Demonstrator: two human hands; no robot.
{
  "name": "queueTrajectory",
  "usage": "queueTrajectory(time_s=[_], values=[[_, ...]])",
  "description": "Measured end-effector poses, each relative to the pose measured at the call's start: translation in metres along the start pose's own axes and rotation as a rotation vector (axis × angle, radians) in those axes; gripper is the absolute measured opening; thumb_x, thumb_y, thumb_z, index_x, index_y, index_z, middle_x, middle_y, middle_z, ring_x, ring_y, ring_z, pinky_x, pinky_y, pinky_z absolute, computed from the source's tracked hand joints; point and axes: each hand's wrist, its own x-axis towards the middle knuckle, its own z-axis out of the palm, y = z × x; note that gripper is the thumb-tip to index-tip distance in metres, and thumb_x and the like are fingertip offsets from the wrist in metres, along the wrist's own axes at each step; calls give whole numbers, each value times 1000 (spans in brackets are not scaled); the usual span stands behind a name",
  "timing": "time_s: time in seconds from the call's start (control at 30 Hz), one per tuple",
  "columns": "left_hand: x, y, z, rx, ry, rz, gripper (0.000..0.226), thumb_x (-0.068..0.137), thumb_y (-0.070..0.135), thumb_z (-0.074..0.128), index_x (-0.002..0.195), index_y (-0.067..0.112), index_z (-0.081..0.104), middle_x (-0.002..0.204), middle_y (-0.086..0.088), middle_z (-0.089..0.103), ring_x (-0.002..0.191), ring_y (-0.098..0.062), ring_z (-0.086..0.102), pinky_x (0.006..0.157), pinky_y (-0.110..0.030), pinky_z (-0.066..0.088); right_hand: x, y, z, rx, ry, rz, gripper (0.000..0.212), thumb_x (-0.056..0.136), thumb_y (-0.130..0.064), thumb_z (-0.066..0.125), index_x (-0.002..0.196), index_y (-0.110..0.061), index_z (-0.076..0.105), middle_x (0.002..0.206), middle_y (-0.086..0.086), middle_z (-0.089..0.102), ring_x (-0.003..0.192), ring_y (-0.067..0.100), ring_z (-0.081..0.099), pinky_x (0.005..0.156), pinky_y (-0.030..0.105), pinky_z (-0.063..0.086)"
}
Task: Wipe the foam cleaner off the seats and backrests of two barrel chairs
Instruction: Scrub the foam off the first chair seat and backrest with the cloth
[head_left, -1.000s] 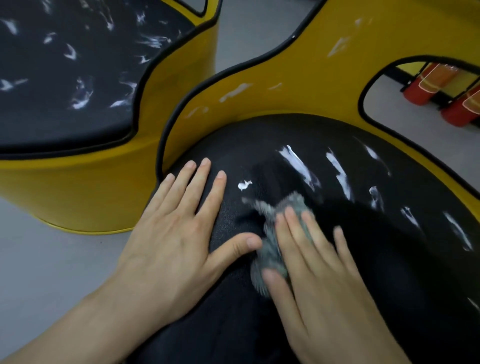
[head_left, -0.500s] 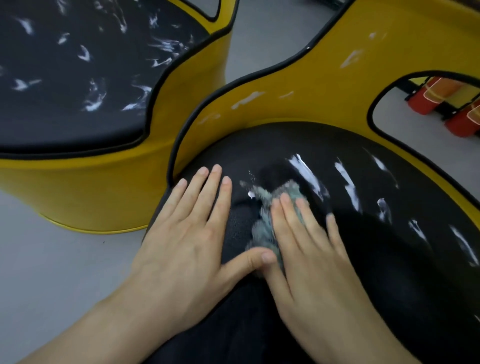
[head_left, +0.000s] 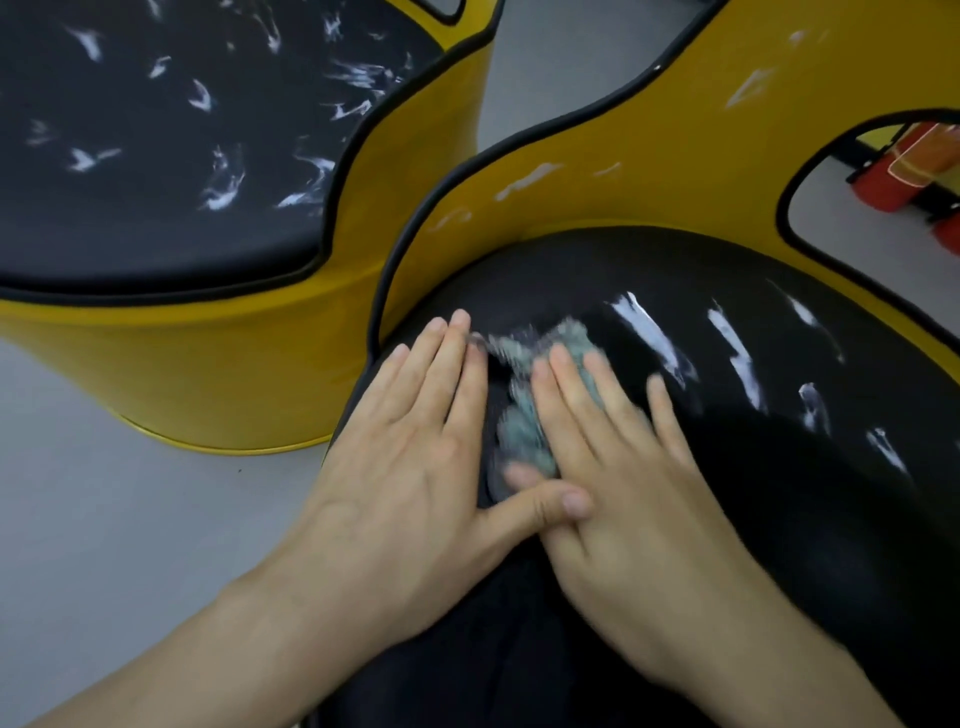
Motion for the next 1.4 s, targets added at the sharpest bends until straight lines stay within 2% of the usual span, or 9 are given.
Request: queueTrajectory(time_s=[0.17,0.23,0.33,0.53,0.7,0.77,0.93,1.2,1.4], values=[[0,-2,3,-16,18,14,115,83,92,-1,162,8,7,170,-6,-5,156,-12,-13,125,-34,-2,-36,-4,10,9,-15,5,70,105,-54,12,154,-10,35,162,6,33,149,26,30,111,52,23],[1,-2,3,-41,26,3,114,84,91,-2,161,8,9,170,-6,-3,156,-12,-12,125,-33,-2,-17,-8,2,11,-17,18,68,103,-52,13,158,-13,23,166,4,21,153,23,18,116,48,17],[0,0,2,-59,38,-28,117,78,94,-11,161,12,-2,169,-1,-15,152,-6,-23,124,-29,-9,27,-9,-9,29,-38,56,69,96,-56,-8,156,-24,-22,165,-6,-25,149,12,-28,124,44,-8],[-1,1,-1,-87,31,-61,119,71,96,-15,159,17,-12,167,4,-23,148,-1,-30,122,-23,-16,47,-12,-9,25,-4,103,68,100,-55,-5,157,-21,-19,165,-3,-24,150,14,-27,124,45,-11],[0,1,2,-29,41,-54,116,81,92,-7,161,9,5,170,-6,-4,156,-14,-13,124,-31,-5,-24,-25,10,54,96,66,71,93,-44,36,154,-7,36,162,8,31,150,27,27,112,51,21],[0,1,3,-3,37,-51,115,85,90,-2,160,5,15,170,-10,5,158,-20,-3,125,-36,1,-29,-20,15,34,84,54,73,91,-47,37,152,-7,39,161,8,34,149,28,30,110,52,23],[-1,2,0,-11,24,-86,121,78,94,-10,162,10,9,170,-6,-1,157,-17,-9,127,-37,2,26,-10,-8,25,-28,90,77,96,-65,1,158,-23,-17,165,-6,-23,150,12,-25,124,44,-10],[-2,4,-4,-21,3,-148,128,60,96,-27,160,18,-15,167,4,-25,150,-5,-28,123,-26,-14,36,-5,-4,-11,13,93,70,100,-57,-3,158,-22,-17,166,-4,-20,151,15,-23,124,47,-8],[-2,3,-3,-102,27,-156,125,64,98,-21,161,20,-12,167,7,-23,149,-1,-28,125,-28,-10,-26,-16,9,34,53,4,71,95,-50,33,154,-11,38,162,4,32,150,25,28,112,50,22]])
